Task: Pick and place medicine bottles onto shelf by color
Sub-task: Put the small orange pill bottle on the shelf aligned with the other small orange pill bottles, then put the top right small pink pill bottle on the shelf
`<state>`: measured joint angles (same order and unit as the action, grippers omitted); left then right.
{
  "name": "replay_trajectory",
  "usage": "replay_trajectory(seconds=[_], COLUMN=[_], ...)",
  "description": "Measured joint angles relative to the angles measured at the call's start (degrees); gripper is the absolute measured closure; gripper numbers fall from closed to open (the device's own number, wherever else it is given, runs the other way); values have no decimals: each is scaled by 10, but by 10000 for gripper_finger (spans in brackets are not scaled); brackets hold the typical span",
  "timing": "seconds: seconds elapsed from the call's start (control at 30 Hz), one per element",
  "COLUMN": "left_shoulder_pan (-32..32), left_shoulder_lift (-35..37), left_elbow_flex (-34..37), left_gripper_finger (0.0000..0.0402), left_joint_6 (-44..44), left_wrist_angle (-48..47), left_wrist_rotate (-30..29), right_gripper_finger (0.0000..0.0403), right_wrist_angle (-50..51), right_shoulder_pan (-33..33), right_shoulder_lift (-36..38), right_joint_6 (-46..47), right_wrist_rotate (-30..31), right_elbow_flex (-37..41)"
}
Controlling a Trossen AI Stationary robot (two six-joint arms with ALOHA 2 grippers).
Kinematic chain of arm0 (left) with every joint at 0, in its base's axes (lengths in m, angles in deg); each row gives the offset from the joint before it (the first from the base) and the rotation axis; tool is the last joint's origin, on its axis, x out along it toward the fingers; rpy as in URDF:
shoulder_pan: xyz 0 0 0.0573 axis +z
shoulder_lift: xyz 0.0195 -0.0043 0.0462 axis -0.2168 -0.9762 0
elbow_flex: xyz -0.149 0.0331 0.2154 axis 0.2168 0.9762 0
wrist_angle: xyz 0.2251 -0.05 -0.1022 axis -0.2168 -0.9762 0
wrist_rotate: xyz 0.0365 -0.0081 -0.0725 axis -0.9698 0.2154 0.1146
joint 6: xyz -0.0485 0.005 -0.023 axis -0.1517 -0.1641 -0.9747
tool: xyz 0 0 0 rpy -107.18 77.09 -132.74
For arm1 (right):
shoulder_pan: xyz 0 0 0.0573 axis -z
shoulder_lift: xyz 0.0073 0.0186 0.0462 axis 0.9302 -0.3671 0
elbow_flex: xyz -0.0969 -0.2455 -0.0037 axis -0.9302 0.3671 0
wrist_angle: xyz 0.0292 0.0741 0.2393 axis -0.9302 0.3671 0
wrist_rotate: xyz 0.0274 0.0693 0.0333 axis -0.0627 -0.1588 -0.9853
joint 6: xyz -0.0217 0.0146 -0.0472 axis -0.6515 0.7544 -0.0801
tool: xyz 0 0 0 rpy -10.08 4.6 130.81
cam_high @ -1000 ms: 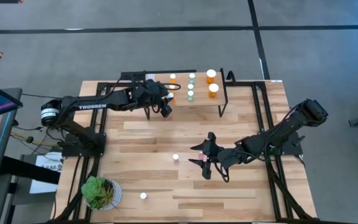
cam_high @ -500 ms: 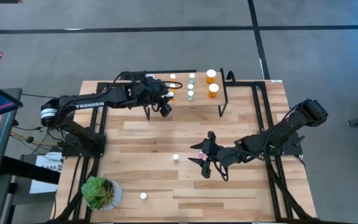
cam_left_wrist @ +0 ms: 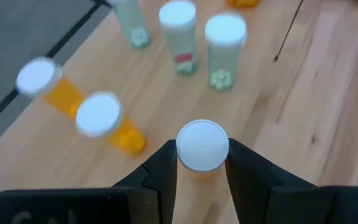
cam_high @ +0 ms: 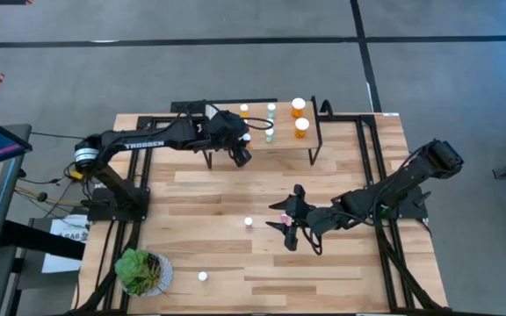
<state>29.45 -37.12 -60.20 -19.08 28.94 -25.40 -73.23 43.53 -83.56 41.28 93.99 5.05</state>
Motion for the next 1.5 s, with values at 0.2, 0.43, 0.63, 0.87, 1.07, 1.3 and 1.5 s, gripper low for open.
replay_trajectory(seconds=[0.2, 0.43, 0.63, 0.87, 1.07, 1.3, 1.5], left_shoulder_pan=[0, 0, 0, 0, 0, 0, -2], left_shoulder_lift=[-3, 1, 1, 0, 0, 5, 46], left_elbow_flex=[-3, -3, -3, -1, -2, -2, -2], left_gripper_finger=[299, 299, 298, 257, 216, 200, 199], left_joint_6=[0, 0, -2, -8, -12, -13, -13], left_wrist_angle=[1, -13, -15, -35, -34, -34, -32], left_wrist_rotate=[-11, -21, -21, -20, -21, -15, -12], right_gripper_finger=[143, 143, 143, 143, 143, 143, 143], right_wrist_angle=[7, 5, 4, 5, 5, 5, 6], right_shoulder_pan=[-1, -2, -2, -2, -2, -2, -2], right_shoulder_lift=[0, 0, 0, 0, 0, 0, 0], right_joint_6=[0, 0, 4, 5, 6, 6, 6], right_wrist_rotate=[0, 0, 0, 0, 0, 0, 0], right_elbow_flex=[0, 0, 0, 0, 0, 0, 0])
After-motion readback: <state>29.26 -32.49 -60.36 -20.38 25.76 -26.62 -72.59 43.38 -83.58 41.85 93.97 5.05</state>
